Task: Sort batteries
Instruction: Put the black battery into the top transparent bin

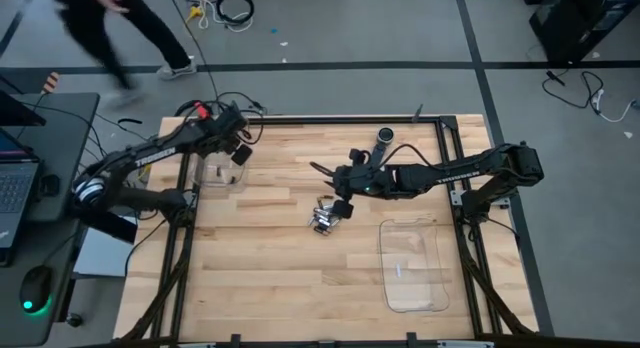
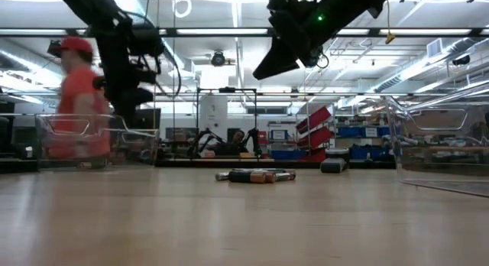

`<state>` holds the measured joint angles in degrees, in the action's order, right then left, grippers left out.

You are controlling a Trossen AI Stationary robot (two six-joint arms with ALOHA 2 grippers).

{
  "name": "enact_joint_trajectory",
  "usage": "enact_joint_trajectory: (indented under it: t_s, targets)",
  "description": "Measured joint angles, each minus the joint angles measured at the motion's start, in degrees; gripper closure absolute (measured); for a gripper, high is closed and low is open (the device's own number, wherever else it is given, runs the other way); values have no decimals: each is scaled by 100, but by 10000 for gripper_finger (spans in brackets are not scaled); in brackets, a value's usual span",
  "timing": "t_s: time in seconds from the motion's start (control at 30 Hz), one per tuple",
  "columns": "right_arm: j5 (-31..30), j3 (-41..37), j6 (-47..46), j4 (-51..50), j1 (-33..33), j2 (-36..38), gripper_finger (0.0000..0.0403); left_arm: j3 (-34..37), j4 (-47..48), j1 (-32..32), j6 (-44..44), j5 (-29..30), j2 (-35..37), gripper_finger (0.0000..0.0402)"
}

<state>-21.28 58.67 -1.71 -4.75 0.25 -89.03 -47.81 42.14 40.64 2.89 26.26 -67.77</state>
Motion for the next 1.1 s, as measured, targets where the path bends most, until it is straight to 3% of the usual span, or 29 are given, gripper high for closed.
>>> enact_joint_trajectory:
  t_s: [0.33,0.63,0.83,1.1]
  targets:
    - [35,-9,-562,-952,70,-13,320,-19,-1305,-1611,-402,-27,752,289]
    - [19,-554,-532,275,70,-583,320,305,-2810,-3046,-1228,-733,745,289]
    - [-13,-599,-291,753,70,-1258,320,586,-3471,-3591,-1330,-741,748,289]
    - [-15,-543,-462,1027,1,-1767,320,1003,-4023,-3785,-1291,-730,748,289]
